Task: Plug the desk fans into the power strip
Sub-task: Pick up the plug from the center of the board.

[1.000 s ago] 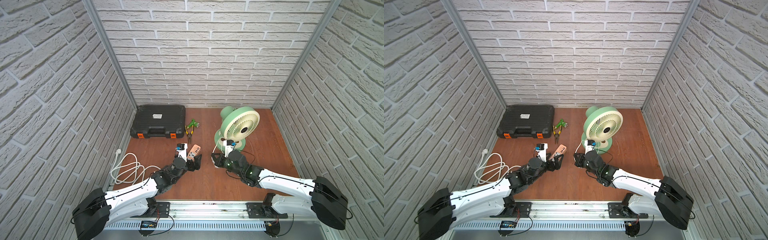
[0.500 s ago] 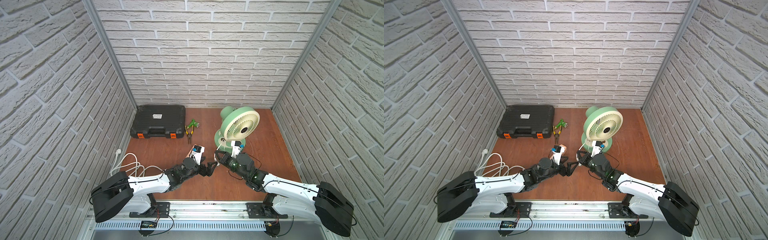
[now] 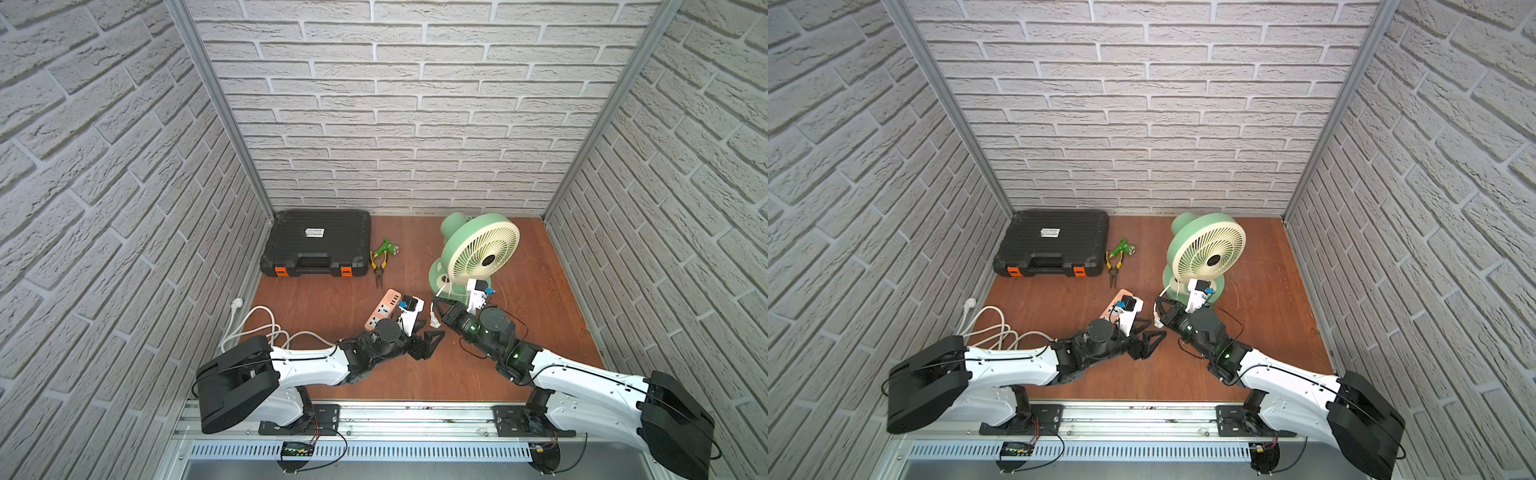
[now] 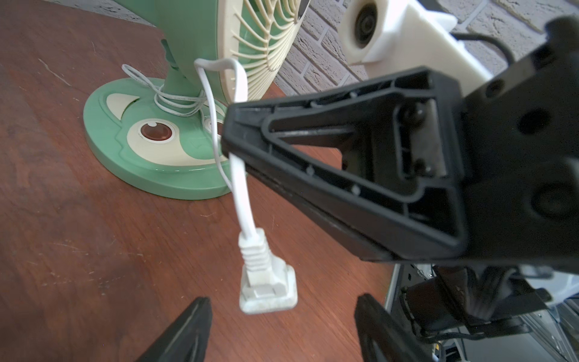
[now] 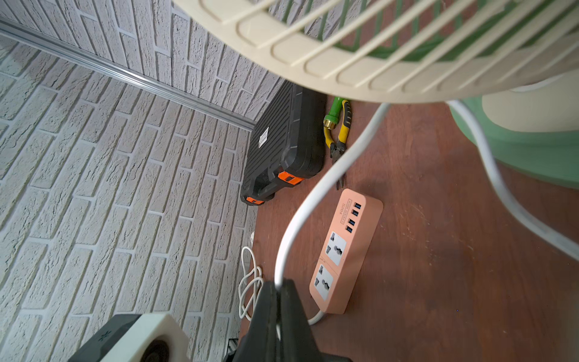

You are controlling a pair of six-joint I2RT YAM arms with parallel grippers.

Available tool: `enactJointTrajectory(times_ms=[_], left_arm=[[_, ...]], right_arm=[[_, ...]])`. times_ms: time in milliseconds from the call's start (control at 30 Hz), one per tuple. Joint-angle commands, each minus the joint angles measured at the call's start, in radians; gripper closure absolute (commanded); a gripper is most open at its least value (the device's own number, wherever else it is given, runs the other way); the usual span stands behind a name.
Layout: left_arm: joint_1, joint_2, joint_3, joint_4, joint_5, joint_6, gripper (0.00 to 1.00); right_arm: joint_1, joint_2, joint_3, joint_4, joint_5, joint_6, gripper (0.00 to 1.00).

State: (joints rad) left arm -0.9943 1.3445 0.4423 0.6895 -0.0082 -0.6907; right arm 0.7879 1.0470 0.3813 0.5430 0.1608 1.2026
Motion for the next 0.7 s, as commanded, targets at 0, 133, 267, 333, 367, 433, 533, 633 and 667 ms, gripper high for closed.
enactJointTrajectory(times_ms=[0, 133, 267, 333, 367, 433, 533, 633, 667], left_arm=[[-0.006, 0.010, 0.022, 0.045, -0.019, 0.012, 0.30], [-0.007, 0.024, 0.034, 0.043, -0.022, 0.003, 0.37], [-0.006, 0.038, 0.039, 0.056, -0.022, -0.012, 0.39], [-0.006, 0.040, 0.039, 0.060, -0.024, -0.013, 0.39], [-0.006, 0.039, 0.041, 0.062, -0.024, -0.013, 0.39], [-0.006, 0.038, 0.041, 0.066, -0.023, -0.018, 0.39], [-0.007, 0.036, 0.042, 0.068, -0.022, -0.018, 0.43], [-0.006, 0.036, 0.041, 0.065, -0.031, -0.018, 0.47], [-0.006, 0.037, 0.041, 0.064, -0.033, -0.017, 0.49]], right_arm=[[-0.006, -0.002, -0.005, 0.074, 0.014, 0.014, 0.97], [-0.006, 0.004, -0.025, 0.119, 0.018, 0.031, 0.97], [-0.006, 0.008, -0.030, 0.135, 0.015, 0.035, 0.97], [-0.006, 0.008, -0.033, 0.139, 0.011, 0.039, 0.97], [-0.005, 0.010, -0.036, 0.145, 0.011, 0.041, 0.97], [-0.005, 0.009, -0.043, 0.157, 0.012, 0.044, 0.97], [-0.006, 0.003, -0.049, 0.161, 0.017, 0.046, 0.97], [-0.006, -0.005, -0.053, 0.163, 0.020, 0.046, 0.97], [-0.006, -0.009, -0.054, 0.162, 0.020, 0.045, 0.97]])
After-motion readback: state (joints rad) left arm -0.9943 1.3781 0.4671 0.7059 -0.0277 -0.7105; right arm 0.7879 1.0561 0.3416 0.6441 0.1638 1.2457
